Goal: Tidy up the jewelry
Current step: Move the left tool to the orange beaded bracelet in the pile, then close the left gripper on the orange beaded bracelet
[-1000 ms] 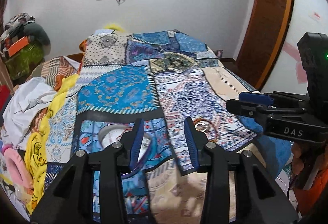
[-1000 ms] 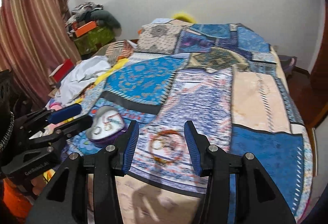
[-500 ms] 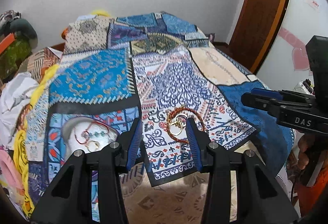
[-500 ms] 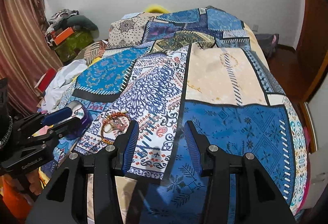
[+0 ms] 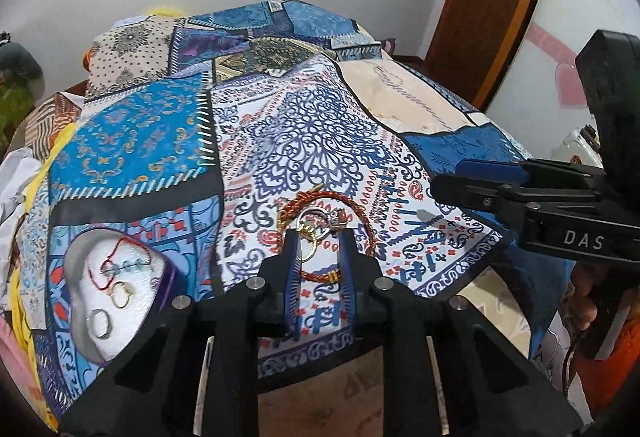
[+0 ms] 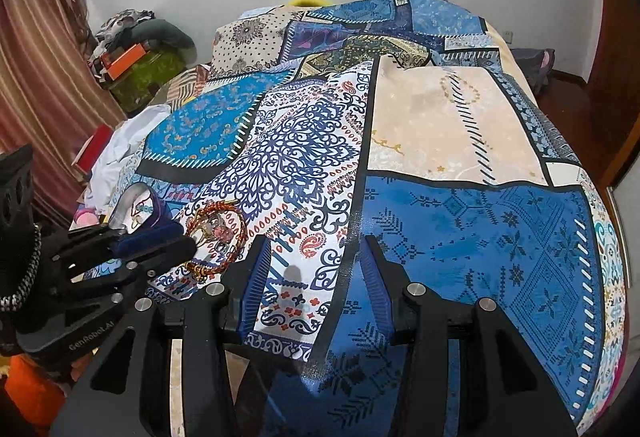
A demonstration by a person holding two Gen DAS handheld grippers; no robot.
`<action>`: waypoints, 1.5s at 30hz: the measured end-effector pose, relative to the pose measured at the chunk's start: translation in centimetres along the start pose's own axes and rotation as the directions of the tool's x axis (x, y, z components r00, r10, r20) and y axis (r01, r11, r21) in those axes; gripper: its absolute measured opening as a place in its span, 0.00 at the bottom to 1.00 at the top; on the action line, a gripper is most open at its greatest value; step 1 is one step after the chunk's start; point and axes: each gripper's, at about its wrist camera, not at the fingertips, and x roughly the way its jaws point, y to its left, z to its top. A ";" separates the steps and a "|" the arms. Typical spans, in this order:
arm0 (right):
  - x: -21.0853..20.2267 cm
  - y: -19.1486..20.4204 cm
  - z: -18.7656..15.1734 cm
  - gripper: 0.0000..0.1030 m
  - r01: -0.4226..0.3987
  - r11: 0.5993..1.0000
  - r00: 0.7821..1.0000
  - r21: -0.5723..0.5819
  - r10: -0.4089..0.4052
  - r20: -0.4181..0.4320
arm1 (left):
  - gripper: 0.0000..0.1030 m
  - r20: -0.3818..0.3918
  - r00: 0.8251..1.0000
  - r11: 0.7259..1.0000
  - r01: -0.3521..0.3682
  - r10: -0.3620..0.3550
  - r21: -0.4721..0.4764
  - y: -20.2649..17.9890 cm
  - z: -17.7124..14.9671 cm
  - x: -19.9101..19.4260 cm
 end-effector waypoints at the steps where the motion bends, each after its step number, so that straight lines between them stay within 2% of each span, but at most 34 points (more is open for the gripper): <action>1: 0.1 -0.1 0.0 0.41 -0.002 1.000 1.000 0.002 0.002 -0.001 | 0.18 -0.003 1.000 1.000 -0.003 0.003 -0.002 0.0 0.0 0.2; 8: 0.7 -0.6 -0.1 0.41 -0.014 1.000 1.000 0.016 0.014 -0.015 | 0.18 -0.005 0.998 0.996 -0.068 0.068 -0.049 1.6 -0.2 0.4; 18: 0.9 -0.7 -0.2 0.41 -0.025 0.999 1.000 0.024 0.025 -0.018 | 0.18 0.031 0.994 0.990 -0.101 0.105 -0.102 3.2 0.4 -0.5; 24: 0.9 -0.5 -0.3 0.41 -0.025 0.999 0.999 0.025 0.025 -0.019 | 0.18 -0.018 0.996 0.991 -0.083 0.082 -0.100 4.1 0.7 0.9; 29: 0.8 -0.4 -0.3 0.41 -0.023 1.000 1.000 0.022 0.023 -0.020 | 0.18 -0.019 0.998 0.993 -0.069 0.067 -0.092 3.9 0.9 1.8; 32: 0.8 -0.4 -0.3 0.41 -0.024 0.999 0.999 0.023 0.025 -0.021 | 0.17 -0.008 0.999 0.992 -0.054 0.053 -0.113 4.0 1.1 2.1; 34: 0.7 -0.3 -0.3 0.41 -0.028 0.999 0.999 0.021 0.028 -0.020 | 0.10 -0.004 0.998 0.993 -0.057 0.057 -0.106 3.8 1.2 2.1; 37: 0.5 0.1 -0.4 0.41 -0.028 1.000 0.999 0.010 0.028 -0.020 | 0.06 0.004 0.998 0.994 -0.069 0.070 -0.085 3.3 1.1 1.7; 40: 0.3 0.5 -0.4 0.41 -0.027 1.000 0.999 0.003 0.027 -0.019 | 0.06 0.020 0.999 0.996 -0.029 0.031 -0.085 3.0 1.2 1.0; 45: -0.1 1.2 -0.3 0.41 -0.027 1.000 1.000 -0.011 0.027 -0.012 | 0.05 0.075 0.997 0.997 -0.012 0.017 -0.075 2.2 1.5 -1.2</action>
